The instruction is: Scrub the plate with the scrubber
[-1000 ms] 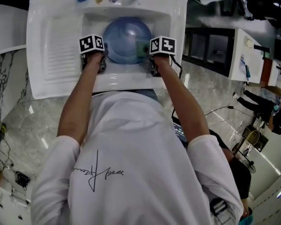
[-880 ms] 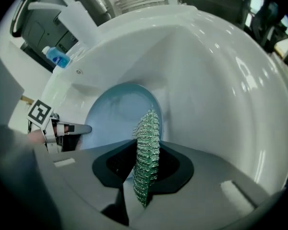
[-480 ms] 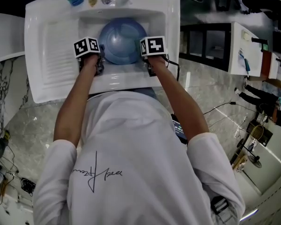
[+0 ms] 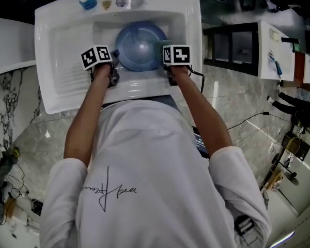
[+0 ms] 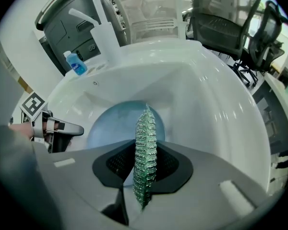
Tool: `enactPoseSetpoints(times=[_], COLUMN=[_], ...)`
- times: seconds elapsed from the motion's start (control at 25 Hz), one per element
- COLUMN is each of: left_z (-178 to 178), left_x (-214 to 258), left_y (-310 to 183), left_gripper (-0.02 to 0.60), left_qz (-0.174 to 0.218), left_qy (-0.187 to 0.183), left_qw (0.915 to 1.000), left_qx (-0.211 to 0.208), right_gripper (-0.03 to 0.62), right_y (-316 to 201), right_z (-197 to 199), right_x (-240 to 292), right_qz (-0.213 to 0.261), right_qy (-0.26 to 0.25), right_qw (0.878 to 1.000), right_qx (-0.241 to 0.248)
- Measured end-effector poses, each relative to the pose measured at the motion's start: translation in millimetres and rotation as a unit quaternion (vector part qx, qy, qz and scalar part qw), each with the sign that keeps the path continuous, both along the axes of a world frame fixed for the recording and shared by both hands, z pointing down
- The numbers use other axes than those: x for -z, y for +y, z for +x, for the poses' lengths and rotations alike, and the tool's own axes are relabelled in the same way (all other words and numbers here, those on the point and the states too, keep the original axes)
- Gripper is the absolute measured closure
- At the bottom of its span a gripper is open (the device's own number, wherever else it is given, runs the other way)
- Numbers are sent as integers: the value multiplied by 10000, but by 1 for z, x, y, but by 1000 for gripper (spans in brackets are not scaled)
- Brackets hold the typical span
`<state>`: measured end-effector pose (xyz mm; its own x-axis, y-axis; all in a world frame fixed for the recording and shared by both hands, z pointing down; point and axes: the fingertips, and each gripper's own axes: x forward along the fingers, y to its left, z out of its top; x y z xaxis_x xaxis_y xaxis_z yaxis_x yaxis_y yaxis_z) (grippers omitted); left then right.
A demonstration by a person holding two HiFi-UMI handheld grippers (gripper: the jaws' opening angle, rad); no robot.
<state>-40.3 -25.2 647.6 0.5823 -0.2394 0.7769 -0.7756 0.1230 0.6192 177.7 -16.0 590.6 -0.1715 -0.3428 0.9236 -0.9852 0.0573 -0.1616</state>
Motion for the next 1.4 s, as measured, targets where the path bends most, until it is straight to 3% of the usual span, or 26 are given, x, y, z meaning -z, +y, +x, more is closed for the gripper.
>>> enactPoseSetpoints(times=[0.16,0.6,0.92,1.4], left_z=[-6,-11,-5,-27], left_x=[21,79,136,213], left_y=[-2,1,-5,-9], left_gripper=[508,508,509,526], left_qz=[317,1408,2354,3718], left_qy=[58,27,142,-341], left_qw=[9994,9896,9701,9239], left_qx=[141,-286,-572,-844], right_gripper=[531,523,523,525], right_y=[-2,-3,3,12], right_z=[-1,-14,-28,-36], right_x=[14,73,126,198], right_qz=[322,1479,2203,3081], right_qy=[-248,-745,-888,-842], right_qw=[9988,9850,9709,9473], right_qx=[-265,-489,-318,-246])
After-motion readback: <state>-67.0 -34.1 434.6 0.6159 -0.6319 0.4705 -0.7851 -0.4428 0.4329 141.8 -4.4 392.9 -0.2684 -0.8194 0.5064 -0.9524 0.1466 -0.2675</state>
